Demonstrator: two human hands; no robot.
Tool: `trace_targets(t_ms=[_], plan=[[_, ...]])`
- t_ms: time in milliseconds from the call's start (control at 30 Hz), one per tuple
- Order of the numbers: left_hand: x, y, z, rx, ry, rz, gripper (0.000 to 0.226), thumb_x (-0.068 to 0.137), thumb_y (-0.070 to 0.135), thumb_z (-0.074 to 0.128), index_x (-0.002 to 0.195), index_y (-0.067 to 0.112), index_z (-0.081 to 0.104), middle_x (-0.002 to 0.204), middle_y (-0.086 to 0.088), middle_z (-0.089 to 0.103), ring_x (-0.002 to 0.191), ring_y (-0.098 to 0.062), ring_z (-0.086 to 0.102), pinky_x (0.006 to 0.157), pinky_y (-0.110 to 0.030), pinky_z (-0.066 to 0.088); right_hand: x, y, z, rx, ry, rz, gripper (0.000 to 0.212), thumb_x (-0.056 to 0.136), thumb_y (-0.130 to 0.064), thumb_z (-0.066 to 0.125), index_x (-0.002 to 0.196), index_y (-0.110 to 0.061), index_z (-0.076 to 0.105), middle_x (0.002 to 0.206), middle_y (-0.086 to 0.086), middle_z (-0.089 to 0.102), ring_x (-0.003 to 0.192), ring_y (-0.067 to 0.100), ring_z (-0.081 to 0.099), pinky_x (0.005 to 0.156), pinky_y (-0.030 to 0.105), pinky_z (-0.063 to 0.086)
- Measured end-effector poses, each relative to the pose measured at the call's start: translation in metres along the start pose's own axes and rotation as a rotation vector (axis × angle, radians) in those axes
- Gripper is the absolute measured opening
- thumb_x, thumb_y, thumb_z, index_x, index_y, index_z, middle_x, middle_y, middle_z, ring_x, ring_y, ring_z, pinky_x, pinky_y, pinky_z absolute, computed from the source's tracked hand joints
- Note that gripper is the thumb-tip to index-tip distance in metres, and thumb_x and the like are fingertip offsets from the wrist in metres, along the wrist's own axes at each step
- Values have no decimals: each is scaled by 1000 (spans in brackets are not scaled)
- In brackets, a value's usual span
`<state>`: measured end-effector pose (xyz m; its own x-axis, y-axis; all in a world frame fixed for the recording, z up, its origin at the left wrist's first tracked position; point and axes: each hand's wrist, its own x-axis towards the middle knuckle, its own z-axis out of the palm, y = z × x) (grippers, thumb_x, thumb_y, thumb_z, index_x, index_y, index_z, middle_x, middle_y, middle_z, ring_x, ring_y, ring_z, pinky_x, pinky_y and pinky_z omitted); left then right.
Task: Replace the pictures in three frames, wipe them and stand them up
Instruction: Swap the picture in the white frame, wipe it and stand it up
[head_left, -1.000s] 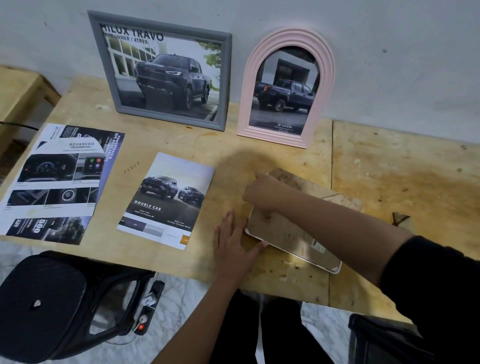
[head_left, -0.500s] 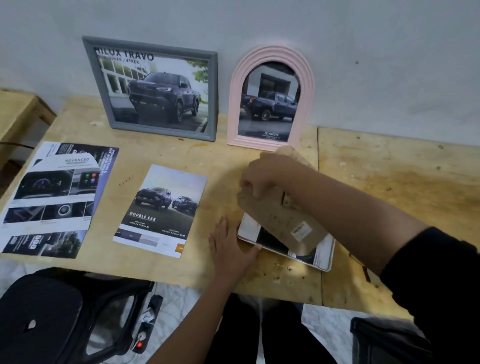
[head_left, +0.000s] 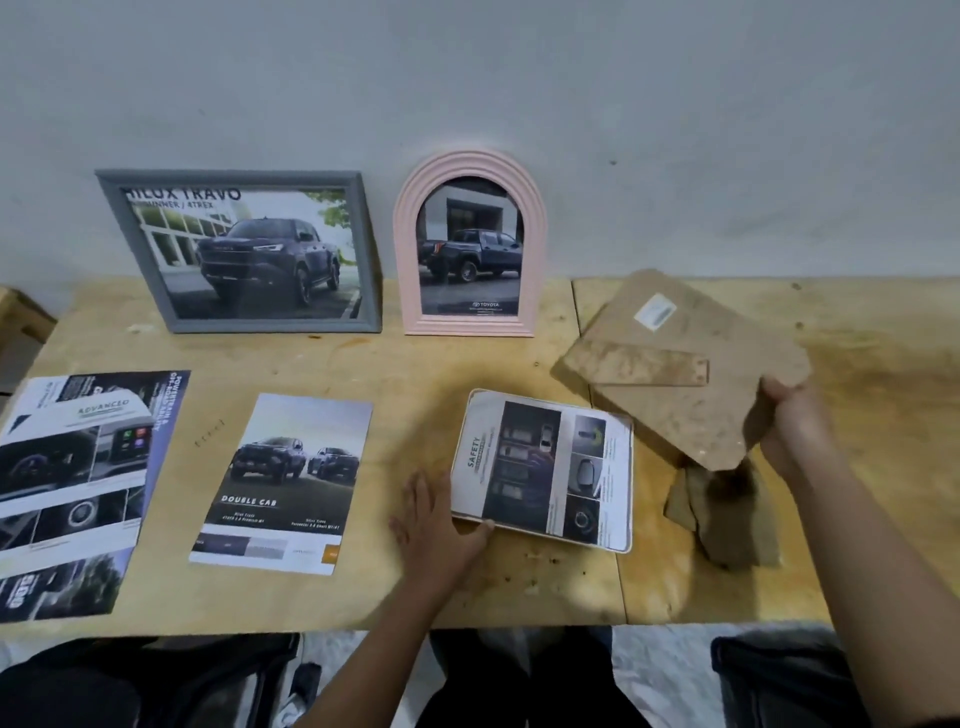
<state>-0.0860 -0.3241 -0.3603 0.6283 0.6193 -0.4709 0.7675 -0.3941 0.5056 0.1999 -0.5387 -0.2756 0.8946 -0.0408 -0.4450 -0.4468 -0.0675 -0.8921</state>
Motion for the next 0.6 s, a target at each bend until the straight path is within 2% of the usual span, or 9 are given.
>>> trace_targets(t_ms=[33, 133, 167, 233, 300, 400, 500, 600], plan=[[0, 0, 0, 0, -4, 0, 92, 85, 53, 55, 149, 25, -4, 157, -4, -18, 145, -22, -17, 114, -50, -7, -3, 3, -1, 86, 62, 37, 42, 94, -8, 39, 133, -21, 46, 122, 2, 58, 103, 19, 59, 90, 36, 50], [2, -1, 0, 3, -6, 0, 92, 84, 53, 56, 149, 26, -2, 157, -4, -17, 145, -21, -16, 114, -51, -7, -7, 15, 9, 359, 210, 185, 37, 94, -1, 38, 125, -14, 50, 99, 2, 62, 78, 12, 60, 57, 23, 55], [2, -1, 0, 6, -8, 1, 92, 84, 53, 56, 149, 26, -2, 157, -4, -16, 145, -21, -16, 114, -51, -7, -10, 16, 15, 430, 230, 235, 34, 94, 1, 38, 123, -12, 50, 95, 3, 60, 75, 14, 59, 52, 23, 53], [2, -2, 0, 12, -10, 5, 92, 84, 53, 56, 149, 25, -3, 157, -4, -16, 145, -21, -16, 114, -51, -8, -10, 21, 24, 522, 221, 299, 37, 93, 5, 40, 126, -8, 47, 107, 9, 61, 81, 19, 60, 55, 24, 54], [2, -2, 1, 13, -11, 5, 90, 85, 53, 54, 149, 25, -3, 157, -4, -16, 145, -22, -17, 114, -51, -8, -6, 26, 30, 511, 228, 308, 37, 90, 9, 42, 123, -8, 49, 119, 10, 59, 87, 19, 61, 53, 20, 52], [-1, 0, 3, 5, -10, -1, 88, 87, 52, 52, 149, 23, -3, 157, -4, -16, 144, -22, -17, 114, -50, -9, -2, 27, 33, 370, 316, 270, 44, 82, 15, 47, 120, -7, 50, 119, 6, 58, 97, 18, 59, 61, 17, 52], [-4, 0, 7, -20, 8, -9, 87, 88, 49, 53, 149, 22, -3, 158, -4, -15, 144, -22, -17, 114, -49, -10, 0, 24, 26, 22, 437, 262, 47, 81, 1, 56, 127, -5, 45, 118, 8, 55, 101, 24, 56, 76, 28, 50], [-5, 0, 11, -32, 23, -9, 87, 88, 48, 53, 149, 21, -4, 158, -4, -15, 144, -22, -18, 114, -48, -10, -12, 26, 27, -305, 394, 108, 51, 84, -4, 58, 132, -4, 42, 130, 14, 52, 116, 31, 51, 85, 35, 46]])
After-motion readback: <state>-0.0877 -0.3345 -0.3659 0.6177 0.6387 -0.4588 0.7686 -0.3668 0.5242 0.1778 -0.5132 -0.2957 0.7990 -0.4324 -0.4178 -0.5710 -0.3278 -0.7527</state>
